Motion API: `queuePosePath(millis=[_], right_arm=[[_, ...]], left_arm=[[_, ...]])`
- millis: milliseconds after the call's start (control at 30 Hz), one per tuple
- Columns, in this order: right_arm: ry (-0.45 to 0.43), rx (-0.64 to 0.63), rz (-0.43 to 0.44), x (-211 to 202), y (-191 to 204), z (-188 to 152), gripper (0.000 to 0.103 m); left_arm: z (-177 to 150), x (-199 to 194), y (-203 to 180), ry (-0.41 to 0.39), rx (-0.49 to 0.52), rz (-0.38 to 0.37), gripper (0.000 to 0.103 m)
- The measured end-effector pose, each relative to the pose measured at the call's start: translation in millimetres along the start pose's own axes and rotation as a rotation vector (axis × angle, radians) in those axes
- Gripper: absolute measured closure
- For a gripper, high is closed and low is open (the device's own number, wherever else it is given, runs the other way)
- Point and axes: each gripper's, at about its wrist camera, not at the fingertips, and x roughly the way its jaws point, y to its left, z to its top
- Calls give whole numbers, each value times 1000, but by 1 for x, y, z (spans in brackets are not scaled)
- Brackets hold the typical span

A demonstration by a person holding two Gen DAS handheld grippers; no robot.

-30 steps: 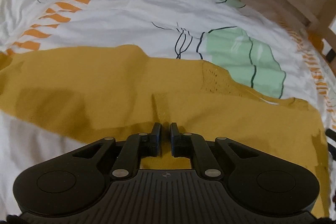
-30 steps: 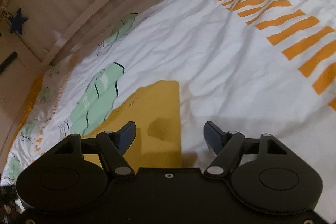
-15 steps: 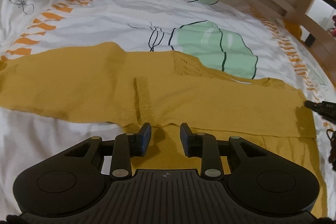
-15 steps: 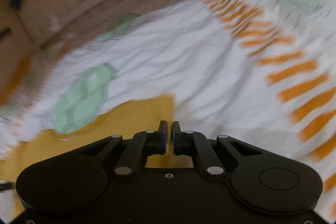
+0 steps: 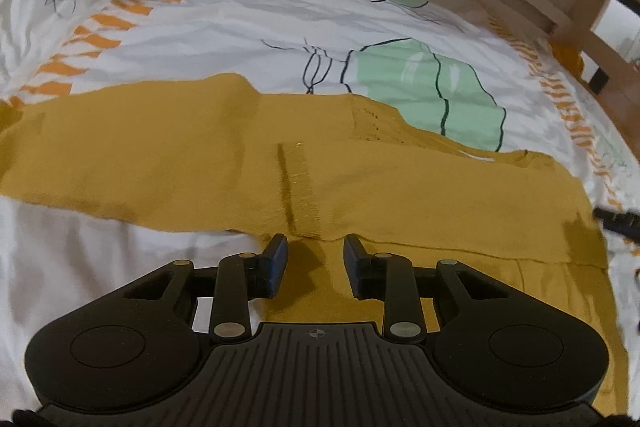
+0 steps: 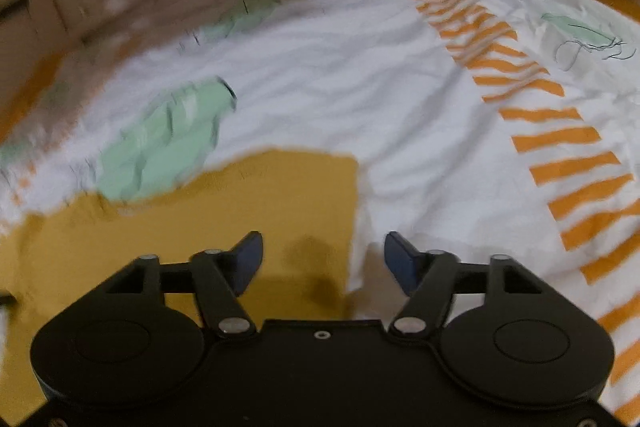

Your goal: Fold small clothes

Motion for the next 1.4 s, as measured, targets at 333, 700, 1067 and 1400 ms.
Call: queuePosePath(millis=[333,700,1067,1400], right_arm=[[-93,-12,29,-58,46,-13,0],[-103,-33,313,-75,116,-45,0],[-10,-67,365,-62,140,-71,0],[14,-99,390,-58,151,-76,0]], left_arm=[[16,-18,48,-59,-95,79,46],[39,-66,150,-219,-341,253,37],[32,-89,245,-299,-560,385,33],[14,-70,280,-292,-678,337,21]])
